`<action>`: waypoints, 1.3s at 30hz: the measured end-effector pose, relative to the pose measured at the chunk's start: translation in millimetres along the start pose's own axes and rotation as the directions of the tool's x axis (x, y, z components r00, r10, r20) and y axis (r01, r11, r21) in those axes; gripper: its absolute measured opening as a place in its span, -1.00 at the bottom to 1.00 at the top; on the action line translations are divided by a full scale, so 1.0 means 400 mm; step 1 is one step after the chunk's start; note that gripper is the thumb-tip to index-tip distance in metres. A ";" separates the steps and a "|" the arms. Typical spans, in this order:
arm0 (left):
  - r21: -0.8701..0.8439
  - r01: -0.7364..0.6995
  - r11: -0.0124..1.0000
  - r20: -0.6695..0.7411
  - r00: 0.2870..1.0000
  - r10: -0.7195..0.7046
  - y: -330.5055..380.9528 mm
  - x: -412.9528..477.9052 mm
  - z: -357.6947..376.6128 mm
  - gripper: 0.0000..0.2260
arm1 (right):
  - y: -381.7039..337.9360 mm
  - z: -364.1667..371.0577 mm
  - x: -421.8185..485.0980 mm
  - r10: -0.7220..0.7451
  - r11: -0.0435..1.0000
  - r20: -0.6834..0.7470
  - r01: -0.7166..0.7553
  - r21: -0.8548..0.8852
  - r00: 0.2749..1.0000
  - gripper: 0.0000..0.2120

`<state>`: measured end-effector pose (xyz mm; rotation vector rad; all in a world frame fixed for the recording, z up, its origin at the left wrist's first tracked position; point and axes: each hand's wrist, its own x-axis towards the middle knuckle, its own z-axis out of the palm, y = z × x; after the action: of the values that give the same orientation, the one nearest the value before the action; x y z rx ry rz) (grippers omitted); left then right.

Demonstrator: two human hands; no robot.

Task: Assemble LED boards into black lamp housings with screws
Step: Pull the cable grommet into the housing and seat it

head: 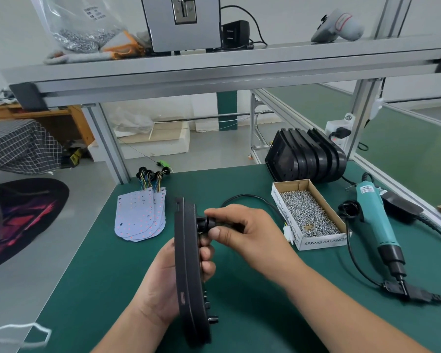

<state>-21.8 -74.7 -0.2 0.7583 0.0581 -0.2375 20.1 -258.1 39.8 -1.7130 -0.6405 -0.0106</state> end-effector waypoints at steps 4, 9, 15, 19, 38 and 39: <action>0.118 -0.050 0.992 0.001 0.999 0.050 0.018 -0.011 0.033 -0.43 | 0.003 -0.002 0.001 0.082 0.969 -0.010 -0.078 0.235 0.997 -0.72; 0.218 -0.117 0.969 -0.041 0.991 0.129 0.019 -0.016 0.025 -0.86 | 0.001 -0.009 0.004 0.093 0.959 0.017 -0.094 0.269 0.996 -0.75; 0.252 -0.222 0.942 0.034 0.975 0.221 0.026 -0.024 0.028 -0.53 | -0.009 -0.020 0.010 -0.032 0.999 -0.059 0.033 0.020 0.998 -0.78; 0.291 -0.291 0.911 0.048 0.956 0.290 0.033 -0.027 0.032 -0.60 | -0.011 -0.034 0.014 -0.056 0.998 -0.056 0.054 -0.043 0.997 -0.74; 0.630 -0.466 0.621 0.104 0.844 0.527 0.063 -0.033 0.023 -0.57 | -0.060 -0.055 0.005 0.072 0.950 0.141 -0.111 0.290 0.987 -0.76; 0.629 -0.468 0.620 0.108 0.843 0.527 0.063 -0.033 0.023 -0.61 | -0.062 -0.054 0.005 0.077 0.950 0.136 -0.114 0.290 0.988 -0.77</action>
<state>-28.9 -60.9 25.2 1.4394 -0.1658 0.3464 18.8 -274.4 68.4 -1.4577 -0.6153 0.2512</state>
